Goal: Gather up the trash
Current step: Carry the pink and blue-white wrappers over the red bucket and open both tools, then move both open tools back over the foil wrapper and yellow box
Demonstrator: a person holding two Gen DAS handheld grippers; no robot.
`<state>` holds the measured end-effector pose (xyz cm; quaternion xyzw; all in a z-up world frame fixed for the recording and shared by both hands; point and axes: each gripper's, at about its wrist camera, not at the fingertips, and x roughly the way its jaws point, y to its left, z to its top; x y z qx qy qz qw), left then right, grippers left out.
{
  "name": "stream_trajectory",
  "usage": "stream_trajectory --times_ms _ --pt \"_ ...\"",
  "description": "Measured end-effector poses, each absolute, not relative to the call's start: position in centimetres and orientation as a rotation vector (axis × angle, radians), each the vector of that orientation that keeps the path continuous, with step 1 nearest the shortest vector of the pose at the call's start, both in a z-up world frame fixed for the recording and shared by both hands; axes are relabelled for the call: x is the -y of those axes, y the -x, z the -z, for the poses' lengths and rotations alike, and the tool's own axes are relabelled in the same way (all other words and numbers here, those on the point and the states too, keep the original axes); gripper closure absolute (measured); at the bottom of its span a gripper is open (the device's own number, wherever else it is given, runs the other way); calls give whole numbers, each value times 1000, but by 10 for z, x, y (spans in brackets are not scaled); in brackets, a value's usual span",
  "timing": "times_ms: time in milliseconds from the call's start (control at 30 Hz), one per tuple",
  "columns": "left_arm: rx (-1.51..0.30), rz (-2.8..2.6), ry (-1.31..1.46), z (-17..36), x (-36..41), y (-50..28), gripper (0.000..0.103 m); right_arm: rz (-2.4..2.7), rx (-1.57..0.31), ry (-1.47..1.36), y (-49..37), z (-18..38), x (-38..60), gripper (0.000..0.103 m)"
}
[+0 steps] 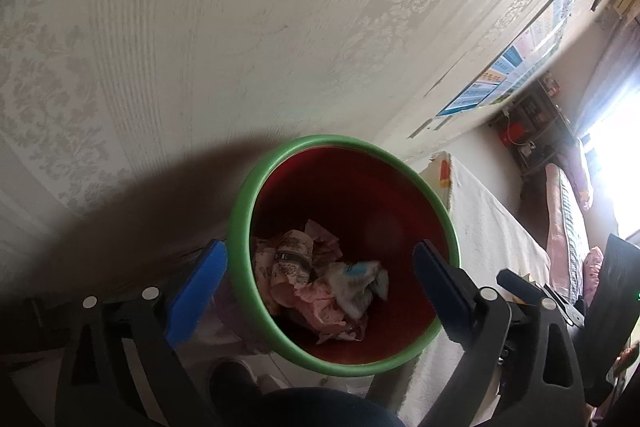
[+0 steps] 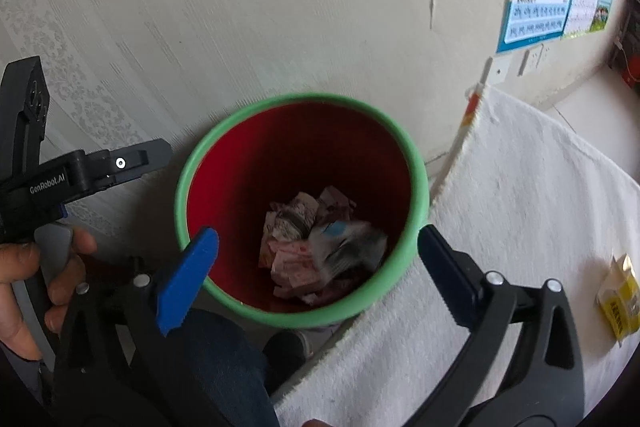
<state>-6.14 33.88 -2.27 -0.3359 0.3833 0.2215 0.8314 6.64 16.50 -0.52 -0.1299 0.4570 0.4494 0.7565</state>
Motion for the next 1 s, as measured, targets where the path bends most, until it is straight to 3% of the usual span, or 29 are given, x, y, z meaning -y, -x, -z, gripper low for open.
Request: stream_trajectory --times_ms 500,1000 --pt "-824 -363 605 -3 -263 36 8 -893 -949 203 -65 -19 -72 5" --pt "-939 -155 497 12 -125 -15 8 -623 -936 101 -103 -18 103 5"
